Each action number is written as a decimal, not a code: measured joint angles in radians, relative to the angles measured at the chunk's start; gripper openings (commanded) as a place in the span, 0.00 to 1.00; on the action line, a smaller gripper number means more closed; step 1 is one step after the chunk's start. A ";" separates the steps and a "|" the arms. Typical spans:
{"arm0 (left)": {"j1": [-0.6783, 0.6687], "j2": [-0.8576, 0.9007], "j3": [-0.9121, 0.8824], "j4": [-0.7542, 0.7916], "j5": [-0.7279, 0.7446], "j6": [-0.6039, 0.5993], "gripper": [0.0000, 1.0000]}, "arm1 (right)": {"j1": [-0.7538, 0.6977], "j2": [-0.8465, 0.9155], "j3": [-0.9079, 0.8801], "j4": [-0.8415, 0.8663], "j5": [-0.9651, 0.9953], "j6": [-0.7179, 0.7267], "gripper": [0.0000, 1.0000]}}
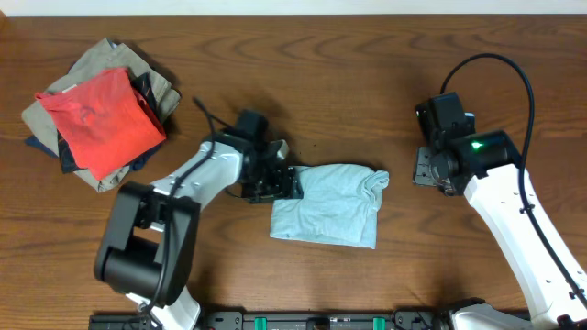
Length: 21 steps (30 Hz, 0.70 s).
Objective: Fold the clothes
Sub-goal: 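Carry the blue shirt left with the left gripper onto the clothes pile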
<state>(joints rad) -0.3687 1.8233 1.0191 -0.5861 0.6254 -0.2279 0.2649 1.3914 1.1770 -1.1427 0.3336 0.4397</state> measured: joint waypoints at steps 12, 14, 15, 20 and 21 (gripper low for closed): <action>0.048 -0.009 0.183 -0.210 -0.264 0.009 0.06 | -0.086 0.000 0.000 -0.035 -0.005 -0.012 0.67; 0.085 -0.027 0.268 -0.249 -0.351 0.009 0.06 | -0.095 0.000 0.000 -0.039 -0.006 -0.015 0.67; 0.107 -0.038 0.320 -0.264 -0.400 0.013 0.06 | -0.101 0.000 0.000 -0.039 -0.006 -0.016 0.67; 0.222 -0.088 0.546 -0.257 -0.616 0.054 0.06 | -0.114 0.000 0.000 -0.043 -0.005 -0.023 0.67; 0.243 -0.093 0.573 -0.244 -0.649 0.058 0.06 | -0.114 0.000 0.000 -0.043 -0.005 -0.024 0.67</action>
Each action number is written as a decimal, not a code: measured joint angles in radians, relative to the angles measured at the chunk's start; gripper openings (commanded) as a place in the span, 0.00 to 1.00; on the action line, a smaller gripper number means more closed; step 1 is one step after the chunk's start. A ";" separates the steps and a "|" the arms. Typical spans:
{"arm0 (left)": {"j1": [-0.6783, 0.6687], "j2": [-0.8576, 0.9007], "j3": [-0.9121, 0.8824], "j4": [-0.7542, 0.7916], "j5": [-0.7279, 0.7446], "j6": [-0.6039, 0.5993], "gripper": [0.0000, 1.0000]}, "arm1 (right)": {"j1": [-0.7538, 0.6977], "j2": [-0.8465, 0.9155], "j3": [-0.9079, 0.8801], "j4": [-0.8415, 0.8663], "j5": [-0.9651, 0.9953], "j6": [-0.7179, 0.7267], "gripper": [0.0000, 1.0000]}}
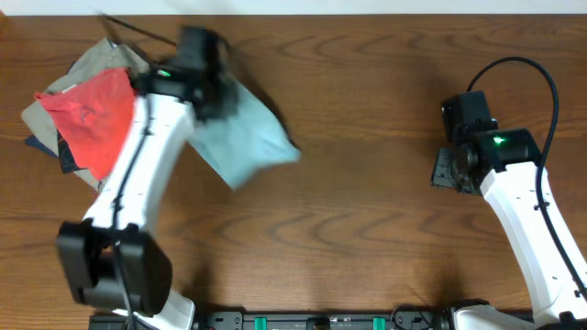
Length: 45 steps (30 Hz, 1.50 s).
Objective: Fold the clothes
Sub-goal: 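Carry the blue shirt left with the left gripper onto the clothes pile, then open the left gripper over the pile and pull it back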
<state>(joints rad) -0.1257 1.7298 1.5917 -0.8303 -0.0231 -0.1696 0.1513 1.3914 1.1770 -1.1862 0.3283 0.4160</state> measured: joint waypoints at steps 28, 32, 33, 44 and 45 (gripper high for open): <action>0.645 0.103 0.077 0.145 0.023 -0.021 0.98 | -0.004 0.000 0.000 0.044 -0.063 -0.011 0.81; 0.594 0.087 0.077 0.110 0.075 -0.018 0.98 | -0.043 0.000 0.000 0.098 -0.154 -0.021 0.83; 0.570 0.080 0.077 0.100 0.082 -0.014 0.98 | -0.062 0.000 0.000 0.115 -0.188 -0.032 0.84; 0.172 0.052 0.076 -0.239 0.073 0.060 0.98 | -0.268 0.000 0.000 0.146 -0.405 -0.241 0.99; 0.157 0.046 0.076 -0.290 0.069 0.063 0.98 | -0.283 0.000 0.000 0.127 -0.410 -0.260 0.99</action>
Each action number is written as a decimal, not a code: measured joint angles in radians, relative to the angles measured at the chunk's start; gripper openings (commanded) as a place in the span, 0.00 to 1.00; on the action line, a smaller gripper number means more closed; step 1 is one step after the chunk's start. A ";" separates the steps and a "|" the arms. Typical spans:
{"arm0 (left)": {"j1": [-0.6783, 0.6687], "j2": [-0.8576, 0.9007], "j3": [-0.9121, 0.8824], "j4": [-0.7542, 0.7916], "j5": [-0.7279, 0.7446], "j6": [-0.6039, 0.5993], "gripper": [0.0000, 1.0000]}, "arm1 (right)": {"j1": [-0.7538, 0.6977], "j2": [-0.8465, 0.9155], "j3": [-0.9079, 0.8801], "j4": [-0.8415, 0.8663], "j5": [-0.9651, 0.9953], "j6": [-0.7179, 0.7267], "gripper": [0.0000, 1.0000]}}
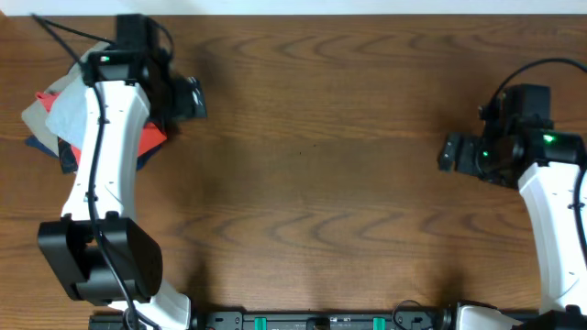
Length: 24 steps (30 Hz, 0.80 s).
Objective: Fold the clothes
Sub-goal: 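Open the left gripper over the pile and pull it back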
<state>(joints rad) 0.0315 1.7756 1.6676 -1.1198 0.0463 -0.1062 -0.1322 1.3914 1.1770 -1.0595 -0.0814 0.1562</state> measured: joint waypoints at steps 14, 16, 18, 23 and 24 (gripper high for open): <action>-0.004 -0.597 -0.202 -0.024 -0.024 0.000 0.98 | -0.096 -0.248 -0.006 -0.055 -0.023 -0.090 0.99; -0.004 -0.740 -0.302 0.019 -0.024 0.003 0.98 | -0.096 -0.337 -0.023 -0.032 -0.029 -0.098 0.99; -0.004 -0.880 -0.397 0.050 -0.024 0.006 0.98 | -0.096 -0.426 -0.062 -0.012 -0.039 -0.105 0.99; -0.004 -1.212 -0.567 0.075 -0.024 0.007 0.98 | -0.096 -0.629 -0.225 0.034 -0.053 -0.109 0.99; -0.004 -1.283 -0.597 0.074 -0.024 0.007 0.98 | -0.096 -0.664 -0.254 0.042 -0.054 -0.110 0.99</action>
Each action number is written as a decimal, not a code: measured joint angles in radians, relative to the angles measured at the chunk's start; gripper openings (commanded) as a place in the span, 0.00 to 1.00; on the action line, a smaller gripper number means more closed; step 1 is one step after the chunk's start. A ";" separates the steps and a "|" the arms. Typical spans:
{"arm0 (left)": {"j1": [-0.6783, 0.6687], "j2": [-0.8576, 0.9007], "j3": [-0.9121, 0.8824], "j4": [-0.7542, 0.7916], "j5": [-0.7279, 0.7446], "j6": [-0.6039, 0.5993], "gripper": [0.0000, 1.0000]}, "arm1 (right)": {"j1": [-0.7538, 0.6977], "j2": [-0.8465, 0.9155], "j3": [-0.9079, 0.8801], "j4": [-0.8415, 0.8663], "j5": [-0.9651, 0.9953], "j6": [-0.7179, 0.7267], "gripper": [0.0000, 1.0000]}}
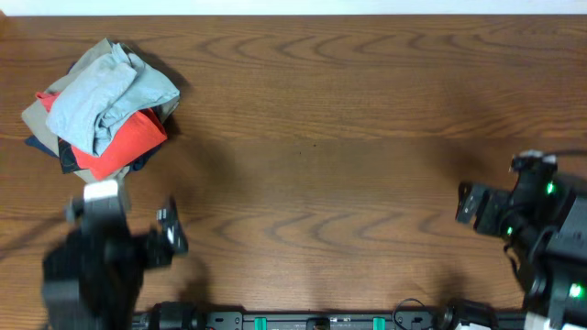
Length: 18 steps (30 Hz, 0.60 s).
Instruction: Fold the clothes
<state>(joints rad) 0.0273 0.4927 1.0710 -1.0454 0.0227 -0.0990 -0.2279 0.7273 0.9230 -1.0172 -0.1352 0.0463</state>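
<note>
A light blue garment (103,92) lies crumpled on top of the clothes pile (55,119) at the table's far left, over a red piece (128,142) and khaki and dark pieces. My left gripper (171,234) is blurred near the front left edge, well away from the pile; its fingers look apart and hold nothing. My right gripper (468,203) hangs near the front right edge, holding nothing; its jaws are too small to read.
The brown wooden table (312,137) carries only the pile. A black rail (303,321) runs along the front edge between the two arm bases.
My left arm has pulled back from the pile to the front left edge, which uncovers the blue garment lying on top. The right arm has drawn back toward the front right edge.
The blue garment lay folded at the table's middle with my left gripper at its left edge. Then it hung from that gripper beside the pile. Then it lay on the pile under the arm. Now both arms are back at the front edge.
</note>
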 measured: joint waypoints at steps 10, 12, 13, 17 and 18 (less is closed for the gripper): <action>0.000 -0.248 -0.066 -0.006 0.000 -0.001 0.98 | 0.000 -0.104 -0.082 -0.058 -0.004 0.006 0.99; 0.000 -0.249 -0.066 -0.011 0.000 -0.001 0.98 | 0.000 -0.104 -0.082 -0.075 -0.004 0.006 0.99; 0.000 -0.249 -0.066 -0.013 0.000 -0.001 0.98 | 0.000 -0.104 -0.083 -0.079 -0.004 0.006 0.99; 0.000 -0.249 -0.066 -0.014 0.000 -0.001 0.98 | 0.000 -0.104 -0.083 -0.083 -0.004 0.006 0.99; 0.000 -0.249 -0.066 -0.014 0.000 -0.001 0.98 | 0.000 -0.104 -0.083 -0.083 -0.004 0.006 0.99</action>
<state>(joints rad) 0.0273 0.2440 1.0046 -1.0592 0.0223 -0.0998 -0.2279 0.6235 0.8402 -1.1000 -0.1394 0.0525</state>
